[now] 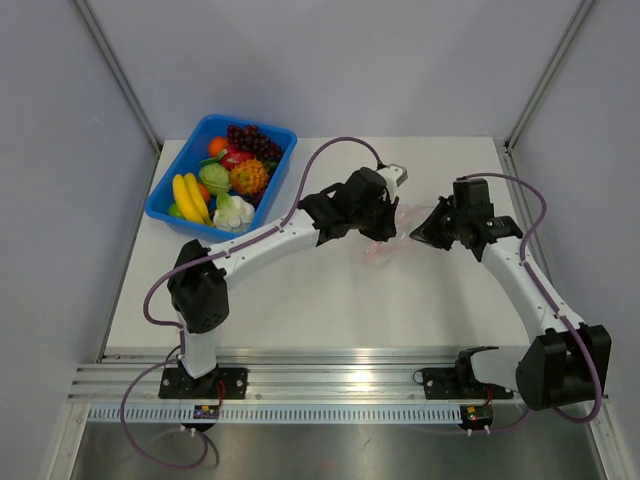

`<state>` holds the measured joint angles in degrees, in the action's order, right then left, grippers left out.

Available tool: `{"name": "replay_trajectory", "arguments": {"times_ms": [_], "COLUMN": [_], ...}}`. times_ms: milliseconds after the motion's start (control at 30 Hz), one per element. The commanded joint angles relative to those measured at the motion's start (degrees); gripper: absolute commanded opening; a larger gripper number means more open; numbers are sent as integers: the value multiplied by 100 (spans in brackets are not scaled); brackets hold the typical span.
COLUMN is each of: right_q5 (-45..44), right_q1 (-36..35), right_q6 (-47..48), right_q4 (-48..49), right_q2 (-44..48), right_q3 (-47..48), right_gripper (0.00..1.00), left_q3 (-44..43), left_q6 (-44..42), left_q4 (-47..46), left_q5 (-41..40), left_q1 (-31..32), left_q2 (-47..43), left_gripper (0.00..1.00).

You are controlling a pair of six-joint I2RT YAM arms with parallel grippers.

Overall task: Place the food in the zip-top bag and seal the zipper
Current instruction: Open the zipper of the food storage bag.

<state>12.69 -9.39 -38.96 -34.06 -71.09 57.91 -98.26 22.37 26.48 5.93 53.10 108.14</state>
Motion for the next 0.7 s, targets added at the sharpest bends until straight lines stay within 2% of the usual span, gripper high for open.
{"name": "replay_trajectory", "arguments": {"times_ms": [0,100,333,433,567,667], "right_q5": [-836,-1084,-1023,-698,-128,75], "right_q1": [-46,-37,-37,-46,-54,-72], "right_q6": [107,327,818,1196,1601,1699], "right_q4": [7,-275,-926,-1435,-2032,-2200], "right_q2": [253,367,245,140,130,157], "right_q3": [88,272,940,1467,2178,2443], "right_gripper": [0,0,0,0,0,0], "left_q3": [166,333,500,623,676,720], "left_q6": [153,232,338,461,347,365], "left_q4": [-310,-415,-460,-468,-380,-398], "left_q5": [171,311,277,31,-784,-875], "left_q1": [-255,-475,-757,-915,-1003,-1047], "left_q2": [-556,-714,-864,-935,-935,-882], "left_gripper": [0,0,0,0,0,0]}}
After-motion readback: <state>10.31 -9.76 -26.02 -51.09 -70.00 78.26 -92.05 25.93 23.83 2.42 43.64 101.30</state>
